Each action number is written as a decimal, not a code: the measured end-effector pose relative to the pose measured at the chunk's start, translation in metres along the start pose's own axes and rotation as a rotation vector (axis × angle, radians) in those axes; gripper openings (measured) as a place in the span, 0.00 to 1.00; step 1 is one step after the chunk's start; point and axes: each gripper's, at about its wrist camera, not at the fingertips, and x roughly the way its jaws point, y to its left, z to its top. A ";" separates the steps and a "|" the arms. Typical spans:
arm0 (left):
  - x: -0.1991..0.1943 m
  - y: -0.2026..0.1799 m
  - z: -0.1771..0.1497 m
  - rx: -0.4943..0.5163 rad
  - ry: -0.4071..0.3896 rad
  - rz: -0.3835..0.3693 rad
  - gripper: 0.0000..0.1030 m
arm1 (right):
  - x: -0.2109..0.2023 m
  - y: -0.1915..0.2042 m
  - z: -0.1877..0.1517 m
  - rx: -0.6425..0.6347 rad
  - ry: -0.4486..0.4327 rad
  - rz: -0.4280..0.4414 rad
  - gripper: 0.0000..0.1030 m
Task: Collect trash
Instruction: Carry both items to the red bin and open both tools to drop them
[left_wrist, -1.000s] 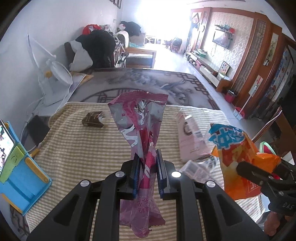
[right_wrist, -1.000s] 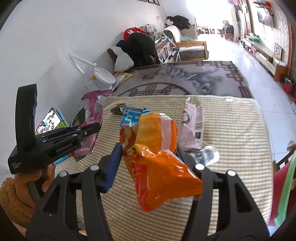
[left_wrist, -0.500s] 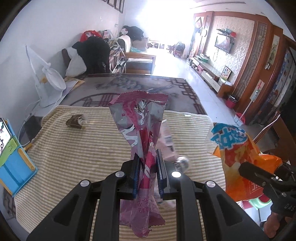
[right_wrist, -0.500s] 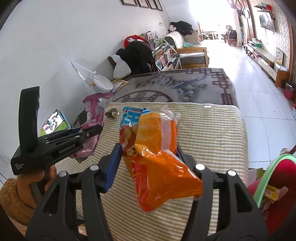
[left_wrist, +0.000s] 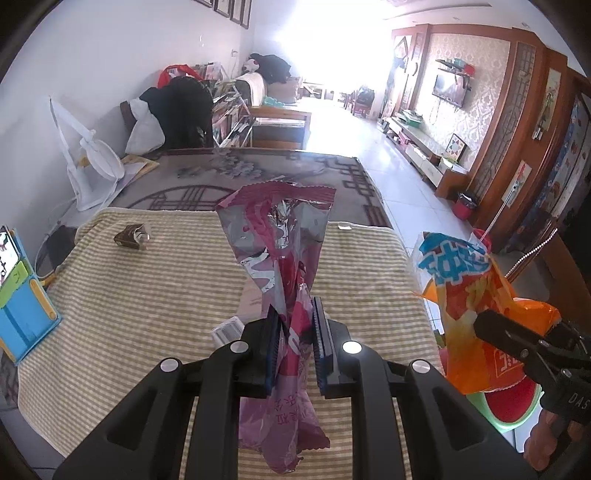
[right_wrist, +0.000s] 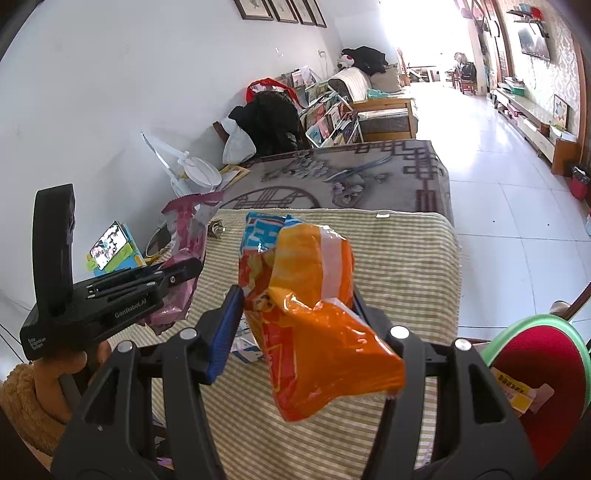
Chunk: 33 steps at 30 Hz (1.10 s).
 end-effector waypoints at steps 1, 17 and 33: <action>0.000 -0.003 0.000 0.000 0.000 0.002 0.13 | -0.002 -0.003 -0.001 0.003 -0.001 0.000 0.53; 0.005 -0.045 0.001 0.041 0.010 -0.005 0.14 | -0.029 -0.037 -0.007 0.049 -0.033 -0.012 0.53; 0.013 -0.070 0.002 0.077 0.024 -0.021 0.14 | -0.040 -0.068 -0.010 0.102 -0.041 -0.029 0.53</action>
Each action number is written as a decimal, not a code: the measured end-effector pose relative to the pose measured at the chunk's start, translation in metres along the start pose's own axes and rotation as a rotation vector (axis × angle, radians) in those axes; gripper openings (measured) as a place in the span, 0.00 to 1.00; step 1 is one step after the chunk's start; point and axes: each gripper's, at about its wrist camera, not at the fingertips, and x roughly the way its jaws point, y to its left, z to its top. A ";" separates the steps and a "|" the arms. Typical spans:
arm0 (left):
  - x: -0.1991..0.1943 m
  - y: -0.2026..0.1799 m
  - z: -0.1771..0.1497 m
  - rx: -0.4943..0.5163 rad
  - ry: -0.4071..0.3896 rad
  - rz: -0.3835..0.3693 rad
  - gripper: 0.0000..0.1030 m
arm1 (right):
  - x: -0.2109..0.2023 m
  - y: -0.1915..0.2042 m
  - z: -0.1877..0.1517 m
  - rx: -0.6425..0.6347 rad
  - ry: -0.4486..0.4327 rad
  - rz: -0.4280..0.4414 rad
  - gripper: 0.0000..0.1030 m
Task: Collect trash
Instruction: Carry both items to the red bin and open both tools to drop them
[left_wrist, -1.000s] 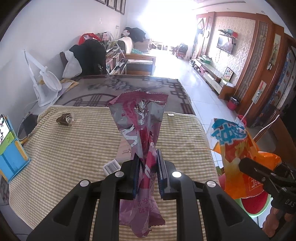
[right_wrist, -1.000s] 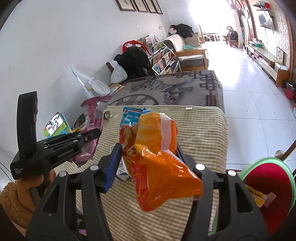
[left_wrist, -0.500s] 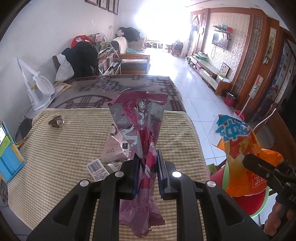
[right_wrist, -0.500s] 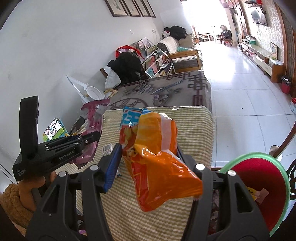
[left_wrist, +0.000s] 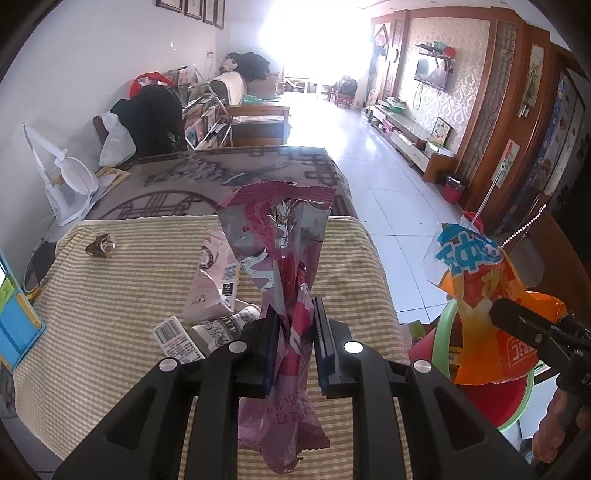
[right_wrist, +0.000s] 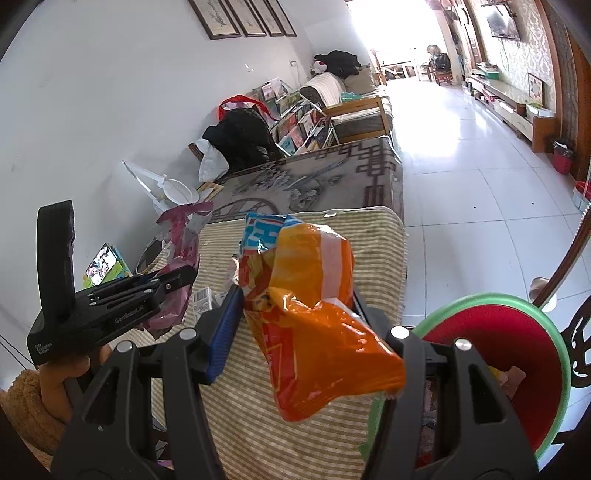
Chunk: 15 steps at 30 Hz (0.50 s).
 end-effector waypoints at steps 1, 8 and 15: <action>0.001 -0.001 0.001 0.002 0.000 -0.001 0.14 | -0.001 -0.001 0.000 0.002 -0.002 -0.002 0.53; 0.007 -0.013 0.001 0.013 0.007 -0.020 0.14 | -0.003 -0.016 -0.002 0.031 -0.012 -0.028 0.53; 0.012 -0.033 -0.001 0.060 0.021 -0.058 0.14 | -0.013 -0.048 -0.011 0.093 -0.022 -0.093 0.53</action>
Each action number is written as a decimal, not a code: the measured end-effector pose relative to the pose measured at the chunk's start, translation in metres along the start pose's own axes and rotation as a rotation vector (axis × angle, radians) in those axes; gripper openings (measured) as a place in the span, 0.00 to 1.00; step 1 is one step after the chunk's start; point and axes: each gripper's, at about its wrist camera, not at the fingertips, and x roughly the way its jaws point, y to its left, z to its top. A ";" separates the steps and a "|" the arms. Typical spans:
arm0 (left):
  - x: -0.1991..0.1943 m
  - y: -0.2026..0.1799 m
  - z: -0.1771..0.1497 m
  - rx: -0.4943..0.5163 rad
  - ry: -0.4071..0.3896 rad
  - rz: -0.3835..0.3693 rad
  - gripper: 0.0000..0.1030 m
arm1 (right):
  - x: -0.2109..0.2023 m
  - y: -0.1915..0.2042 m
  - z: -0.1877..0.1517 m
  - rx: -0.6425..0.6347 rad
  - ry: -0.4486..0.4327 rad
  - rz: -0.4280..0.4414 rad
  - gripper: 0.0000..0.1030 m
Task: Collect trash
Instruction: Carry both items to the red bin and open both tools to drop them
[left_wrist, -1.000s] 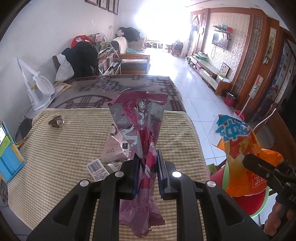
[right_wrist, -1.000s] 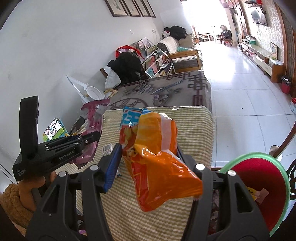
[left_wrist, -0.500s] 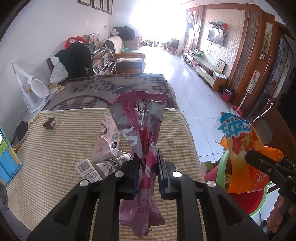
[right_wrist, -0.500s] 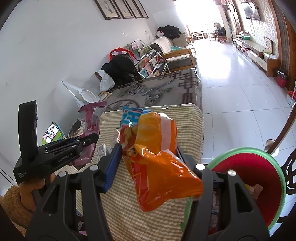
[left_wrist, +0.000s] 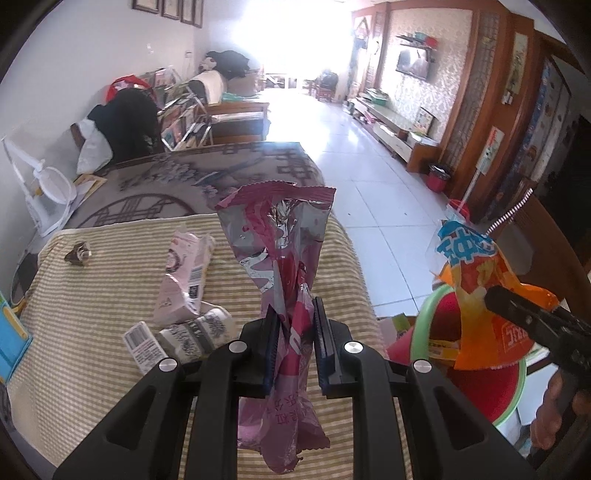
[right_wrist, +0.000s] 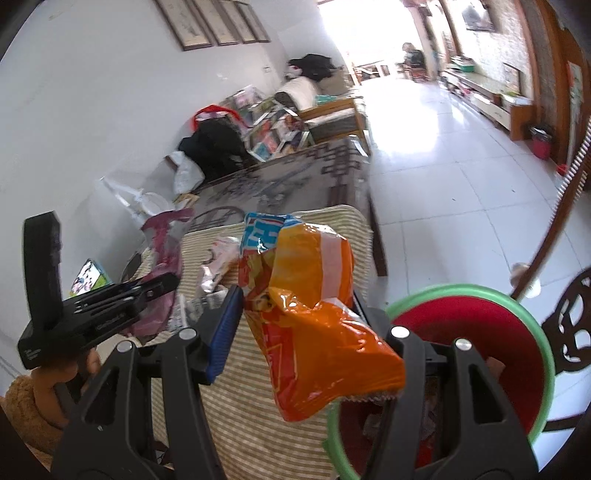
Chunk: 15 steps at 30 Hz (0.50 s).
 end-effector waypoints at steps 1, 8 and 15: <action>0.000 -0.003 -0.001 0.008 0.002 -0.006 0.14 | -0.004 -0.008 -0.002 0.017 -0.006 -0.021 0.53; 0.008 -0.030 -0.005 0.069 0.035 -0.103 0.14 | -0.021 -0.057 -0.020 0.125 0.010 -0.157 0.54; 0.014 -0.094 -0.009 0.204 0.089 -0.301 0.14 | -0.046 -0.092 -0.033 0.196 0.010 -0.308 0.80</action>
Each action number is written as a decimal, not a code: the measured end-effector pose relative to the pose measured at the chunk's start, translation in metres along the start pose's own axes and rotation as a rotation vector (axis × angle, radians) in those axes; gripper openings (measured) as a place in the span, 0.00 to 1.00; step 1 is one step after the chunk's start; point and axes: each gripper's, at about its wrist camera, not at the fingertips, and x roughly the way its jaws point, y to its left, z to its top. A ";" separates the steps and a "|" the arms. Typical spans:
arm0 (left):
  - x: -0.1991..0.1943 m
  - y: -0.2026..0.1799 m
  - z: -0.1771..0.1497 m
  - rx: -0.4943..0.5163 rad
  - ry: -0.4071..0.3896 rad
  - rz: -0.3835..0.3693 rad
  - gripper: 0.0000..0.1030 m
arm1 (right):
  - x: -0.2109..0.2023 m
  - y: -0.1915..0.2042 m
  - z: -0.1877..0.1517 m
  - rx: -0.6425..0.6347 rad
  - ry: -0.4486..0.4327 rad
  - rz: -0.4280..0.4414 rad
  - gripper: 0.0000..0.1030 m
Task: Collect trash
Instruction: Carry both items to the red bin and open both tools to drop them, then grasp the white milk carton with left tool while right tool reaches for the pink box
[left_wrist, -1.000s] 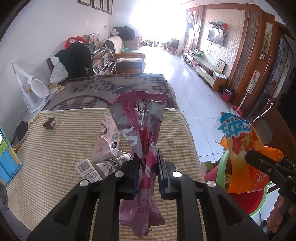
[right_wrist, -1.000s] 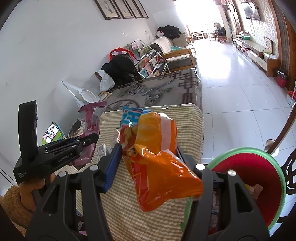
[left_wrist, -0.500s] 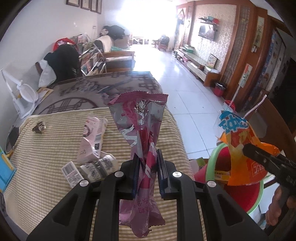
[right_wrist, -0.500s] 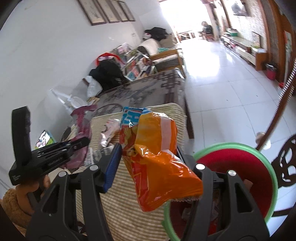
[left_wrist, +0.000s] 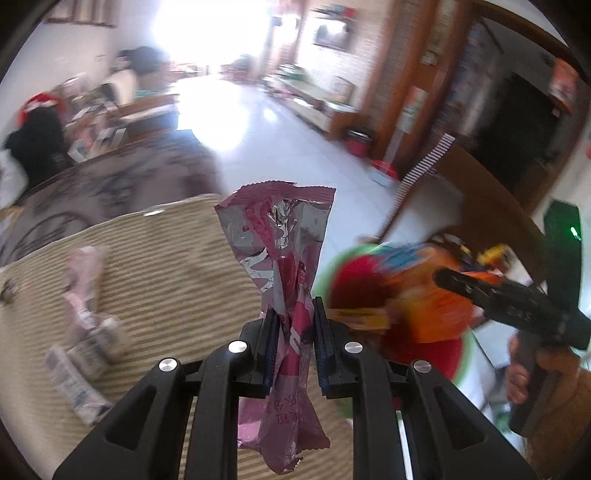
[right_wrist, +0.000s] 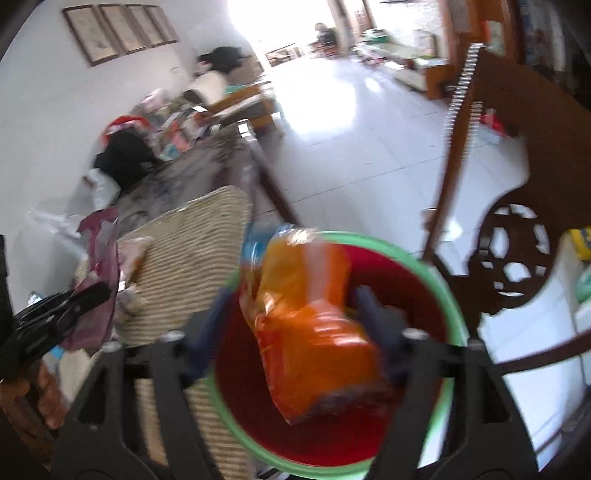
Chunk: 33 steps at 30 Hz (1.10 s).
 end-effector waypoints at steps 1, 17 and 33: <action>0.005 -0.012 0.000 0.030 0.010 -0.043 0.16 | -0.003 -0.005 0.001 0.014 -0.010 -0.012 0.80; 0.010 0.027 -0.014 -0.045 0.034 0.012 0.69 | -0.006 0.009 0.009 0.046 -0.063 -0.065 0.80; 0.010 0.254 -0.115 -0.588 0.200 0.281 0.71 | 0.052 0.163 -0.002 -0.159 0.037 0.051 0.80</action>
